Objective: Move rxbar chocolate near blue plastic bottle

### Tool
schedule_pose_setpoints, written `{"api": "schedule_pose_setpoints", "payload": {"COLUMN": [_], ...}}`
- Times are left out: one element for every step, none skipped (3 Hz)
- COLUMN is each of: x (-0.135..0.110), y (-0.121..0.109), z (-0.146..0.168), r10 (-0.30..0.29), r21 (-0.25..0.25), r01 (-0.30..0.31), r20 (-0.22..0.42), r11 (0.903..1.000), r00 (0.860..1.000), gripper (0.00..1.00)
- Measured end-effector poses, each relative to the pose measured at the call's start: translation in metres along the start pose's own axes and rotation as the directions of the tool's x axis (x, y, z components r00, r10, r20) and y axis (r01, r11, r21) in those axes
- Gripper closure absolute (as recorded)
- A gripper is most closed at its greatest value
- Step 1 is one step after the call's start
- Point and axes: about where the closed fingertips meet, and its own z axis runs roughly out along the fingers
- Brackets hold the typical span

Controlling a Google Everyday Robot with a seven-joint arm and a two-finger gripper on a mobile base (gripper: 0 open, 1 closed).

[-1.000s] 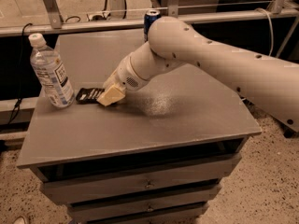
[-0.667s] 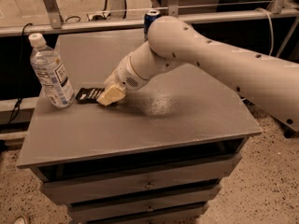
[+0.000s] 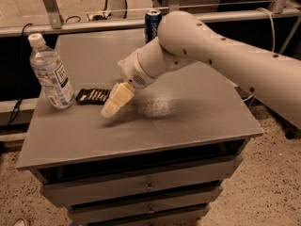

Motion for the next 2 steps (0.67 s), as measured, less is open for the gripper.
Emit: {"api": "schedule_pose_setpoints", "payload": {"x": [0.001,0.006], "y": [-0.007,-0.023], "z": [-0.040,-0.097], "r10": [-0.019,-0.046], "r21": [0.031,0.081], "r01": [0.018,0.042], "r20": [0.029,0.050], "r11": [0.9994,0.9959], "r00": [0.999,0.998], "gripper": [0.00,0.00]}}
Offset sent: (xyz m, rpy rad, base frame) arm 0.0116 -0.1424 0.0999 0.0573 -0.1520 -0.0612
